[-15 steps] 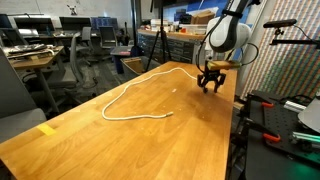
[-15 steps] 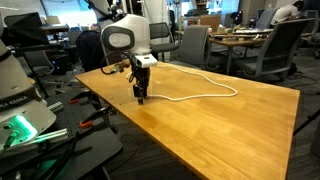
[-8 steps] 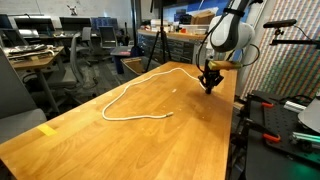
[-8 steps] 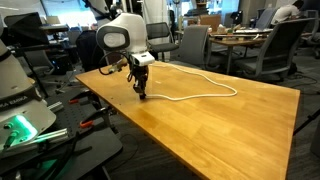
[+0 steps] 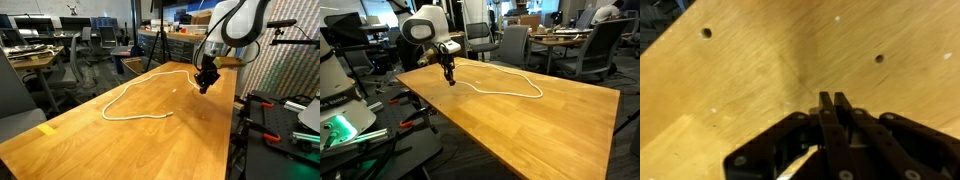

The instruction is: Use the string from the table and make a knot

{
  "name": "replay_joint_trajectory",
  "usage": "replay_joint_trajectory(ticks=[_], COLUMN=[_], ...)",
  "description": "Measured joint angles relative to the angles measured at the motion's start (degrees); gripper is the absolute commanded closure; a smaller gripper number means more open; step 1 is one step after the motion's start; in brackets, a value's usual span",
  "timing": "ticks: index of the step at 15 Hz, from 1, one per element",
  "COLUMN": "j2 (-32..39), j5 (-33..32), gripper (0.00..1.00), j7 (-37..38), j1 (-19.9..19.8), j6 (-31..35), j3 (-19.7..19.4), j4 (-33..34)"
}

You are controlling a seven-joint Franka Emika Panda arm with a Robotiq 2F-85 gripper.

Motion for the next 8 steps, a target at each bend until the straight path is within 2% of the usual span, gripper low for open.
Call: replay_joint_trajectory(ticks=[4,8], j2=[-4.7,-7.1], j5=[-9.3,-26.5], gripper=[0.98,0.98], j7=[5.8,18.3], j1=[8.5,17.3], j6=[0.3,0.7], j3=[1.9,3.6], j4=[0.5,0.7])
